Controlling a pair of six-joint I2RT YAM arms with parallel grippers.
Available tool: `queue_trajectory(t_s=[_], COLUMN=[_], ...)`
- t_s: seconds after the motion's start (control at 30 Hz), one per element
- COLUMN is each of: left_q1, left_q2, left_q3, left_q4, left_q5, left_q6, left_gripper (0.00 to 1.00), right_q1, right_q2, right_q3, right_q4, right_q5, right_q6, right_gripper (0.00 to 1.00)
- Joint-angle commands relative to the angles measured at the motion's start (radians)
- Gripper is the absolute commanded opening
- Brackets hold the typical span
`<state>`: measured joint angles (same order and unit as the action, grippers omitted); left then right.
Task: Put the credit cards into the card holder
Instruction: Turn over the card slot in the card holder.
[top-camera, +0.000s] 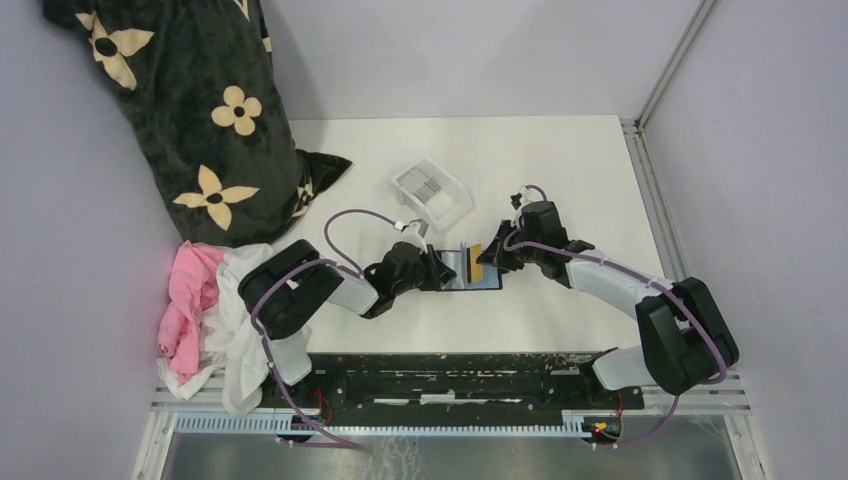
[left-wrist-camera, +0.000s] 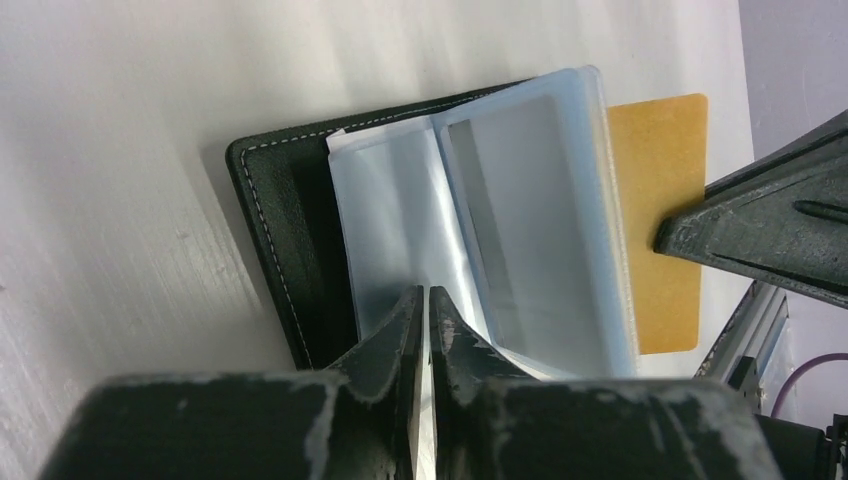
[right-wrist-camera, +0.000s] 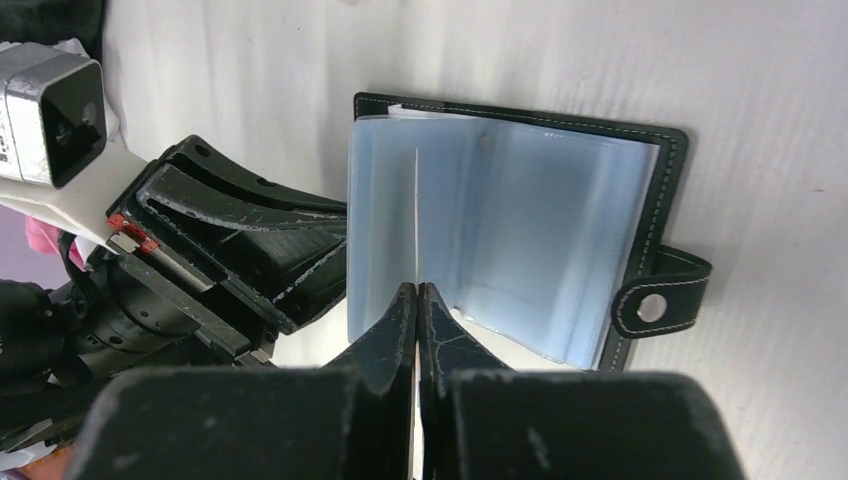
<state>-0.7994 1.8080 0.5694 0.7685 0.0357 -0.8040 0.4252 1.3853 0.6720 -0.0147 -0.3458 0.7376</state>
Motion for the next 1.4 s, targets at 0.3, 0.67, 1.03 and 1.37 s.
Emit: queue_trajectory(t_s=[0.3,0.67,1.03,1.37], left_q1=[-0.016,-0.018,-0.021,-0.037], left_q2=[-0.234,-0.340,-0.235,-0.076], left_q3=[-0.064,-0.077,0.050,0.139], left_q4=[-0.290,-0.332,-0.311,-0.363], left_q5=[-0.180,-0.220,-0.140,-0.185], left_q6=[0.070,0.086,0.134,0.140], left_gripper=[0.30,0.33,0.35,0.34], right_q1=[0.094,0.106,0.106,0.106], right_q2=[0.082,0.170,0.164,0.147], right_q3=[0.092,0.086,0.088,0.090], right_q4=[0.047,0.099,0.093,0.080], right_q5=[0.086,0.095,0.095,0.083], right_q6=[-0.015,-0.008,-0.011,-0.019], right_gripper=[0.01,0.01,0.01,0.01])
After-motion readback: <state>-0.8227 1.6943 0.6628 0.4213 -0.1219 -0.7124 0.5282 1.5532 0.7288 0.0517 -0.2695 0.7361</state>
